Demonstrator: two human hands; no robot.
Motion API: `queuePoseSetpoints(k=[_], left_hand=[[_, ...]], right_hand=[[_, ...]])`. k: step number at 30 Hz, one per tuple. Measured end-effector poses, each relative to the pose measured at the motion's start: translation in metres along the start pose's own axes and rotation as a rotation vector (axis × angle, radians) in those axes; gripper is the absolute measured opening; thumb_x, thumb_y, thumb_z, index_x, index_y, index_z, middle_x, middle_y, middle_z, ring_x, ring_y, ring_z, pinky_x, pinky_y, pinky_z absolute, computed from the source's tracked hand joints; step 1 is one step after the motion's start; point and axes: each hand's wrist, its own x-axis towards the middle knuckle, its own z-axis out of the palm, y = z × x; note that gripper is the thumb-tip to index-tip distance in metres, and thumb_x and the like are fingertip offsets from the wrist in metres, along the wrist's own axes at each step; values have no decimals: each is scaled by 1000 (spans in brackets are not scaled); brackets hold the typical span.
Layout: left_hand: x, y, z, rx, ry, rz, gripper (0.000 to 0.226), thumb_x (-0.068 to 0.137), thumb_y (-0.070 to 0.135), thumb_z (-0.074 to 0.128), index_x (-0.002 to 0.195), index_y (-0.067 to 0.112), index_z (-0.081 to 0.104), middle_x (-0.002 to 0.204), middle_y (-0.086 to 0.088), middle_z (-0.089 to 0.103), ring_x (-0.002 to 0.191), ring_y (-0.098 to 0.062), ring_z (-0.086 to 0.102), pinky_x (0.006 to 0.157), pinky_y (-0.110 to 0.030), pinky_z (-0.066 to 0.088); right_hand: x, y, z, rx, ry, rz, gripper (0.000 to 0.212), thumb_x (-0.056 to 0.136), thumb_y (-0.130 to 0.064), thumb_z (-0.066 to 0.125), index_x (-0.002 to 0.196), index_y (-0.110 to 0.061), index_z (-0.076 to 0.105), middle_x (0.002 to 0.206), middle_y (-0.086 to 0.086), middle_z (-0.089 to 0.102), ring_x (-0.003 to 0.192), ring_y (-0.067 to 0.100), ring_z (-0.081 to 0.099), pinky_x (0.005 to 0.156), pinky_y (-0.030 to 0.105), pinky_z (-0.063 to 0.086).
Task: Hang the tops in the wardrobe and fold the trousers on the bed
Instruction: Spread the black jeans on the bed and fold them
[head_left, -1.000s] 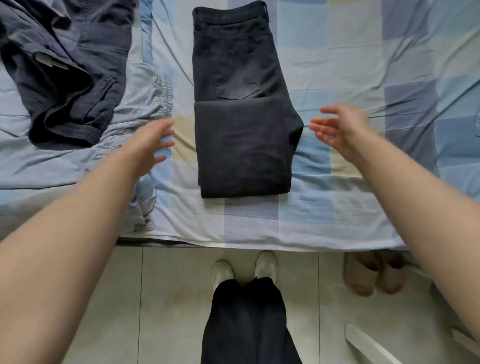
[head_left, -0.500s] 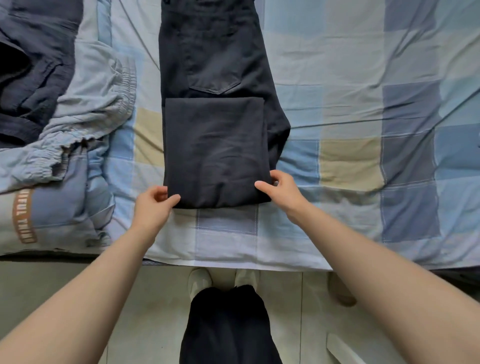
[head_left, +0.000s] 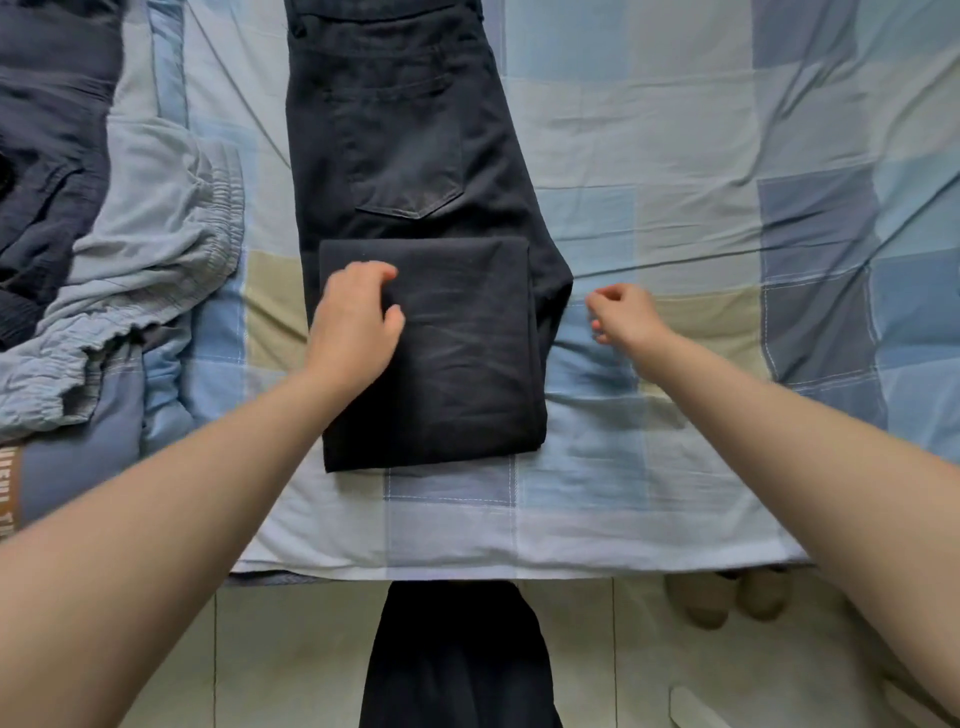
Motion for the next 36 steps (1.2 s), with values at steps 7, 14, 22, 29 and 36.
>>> queuePoseSetpoints(k=[7,14,22,29,36], left_hand=[[87,31,20,318,-348,-4,65,86,46,66,139,18,40,131,-11,56,129,-33,44,111,-53,17],[25,13,-25,82,-187,577,22,82,41,62,94,22,64,86,10,60,88,-13,58,89,-41,29],[-5,-2,-82,25,-266,723,26,86,45,49,95,28,66,84,14,55,80,0,49,86,-37,32],[44,-3,-69,6,-279,584,22,84,40,57,95,22,63,84,14,50,83,-14,58,72,-35,40],[110,-8,2,365,-238,403,28,93,39,58,115,22,57,111,3,59,106,-22,56,88,-39,38]], right_hand=[[29,-38,9,6,-156,-14,31,90,-35,59,103,-8,62,98,6,64,88,16,62,82,29,54],[10,-52,28,-461,-15,-287,31,87,-18,60,112,-6,46,108,16,60,102,34,56,80,38,44],[-16,-77,55,-798,-226,-593,36,94,-48,47,85,-14,58,77,-3,57,80,24,57,73,37,45],[18,-102,60,-18,-560,196,92,90,-73,12,112,-2,64,110,17,67,100,28,62,96,39,44],[48,-105,49,90,-608,326,91,87,-75,2,52,-11,57,52,4,52,46,17,47,51,25,36]])
